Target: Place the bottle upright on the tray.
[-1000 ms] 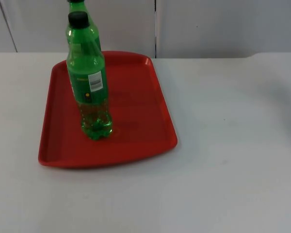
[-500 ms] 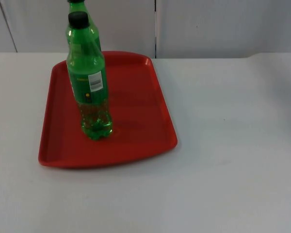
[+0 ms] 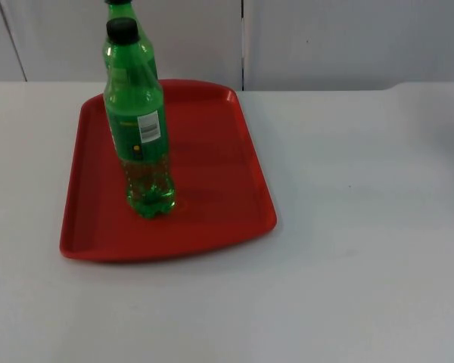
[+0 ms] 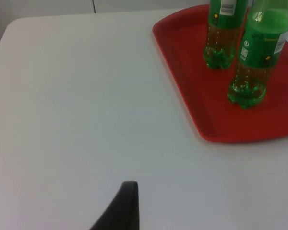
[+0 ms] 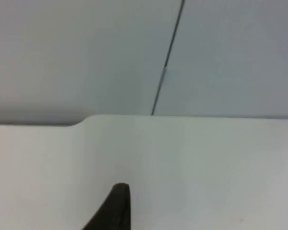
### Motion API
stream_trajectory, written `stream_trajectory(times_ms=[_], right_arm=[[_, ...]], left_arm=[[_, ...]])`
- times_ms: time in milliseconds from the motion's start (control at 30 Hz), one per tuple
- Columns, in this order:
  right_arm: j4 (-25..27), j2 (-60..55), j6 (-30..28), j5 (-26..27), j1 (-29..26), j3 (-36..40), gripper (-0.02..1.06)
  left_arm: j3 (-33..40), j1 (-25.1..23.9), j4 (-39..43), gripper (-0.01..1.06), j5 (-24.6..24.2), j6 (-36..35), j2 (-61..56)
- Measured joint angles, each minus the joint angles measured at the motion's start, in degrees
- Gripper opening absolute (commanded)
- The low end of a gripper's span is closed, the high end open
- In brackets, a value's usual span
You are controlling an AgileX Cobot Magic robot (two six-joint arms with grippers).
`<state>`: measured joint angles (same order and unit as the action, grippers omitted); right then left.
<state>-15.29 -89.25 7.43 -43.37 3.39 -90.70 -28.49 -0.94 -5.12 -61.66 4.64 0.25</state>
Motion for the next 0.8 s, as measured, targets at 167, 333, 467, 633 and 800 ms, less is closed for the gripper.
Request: stream_trajectory(times_ms=[167, 333, 467, 633, 800], right_arm=[[3.58, 7.42, -2.16, 5.75, 0.0, 9.37, 1.05], [6.68, 15.52, -3.26, 10.04, 0.0, 17.44, 1.05], [9.76, 21.58, -5.14, 10.36, 0.0, 22.26, 1.05], [15.29, 27.28, -9.42, 9.13, 0.0, 26.05, 1.05], [21.43, 32.69, -13.7, 8.71, 0.0, 29.68, 1.05]], left_arm=[[0.0, 0.0, 0.0, 1.05, 0.0, 0.0, 0.0], [0.0, 0.0, 0.0, 1.05, 0.0, 0.0, 0.0], [0.0, 0.0, 0.0, 1.05, 0.0, 0.0, 0.0], [0.0, 0.0, 0.0, 1.05, 0.0, 0.0, 0.0], [0.0, 0.0, 0.0, 1.05, 0.0, 0.0, 0.0]])
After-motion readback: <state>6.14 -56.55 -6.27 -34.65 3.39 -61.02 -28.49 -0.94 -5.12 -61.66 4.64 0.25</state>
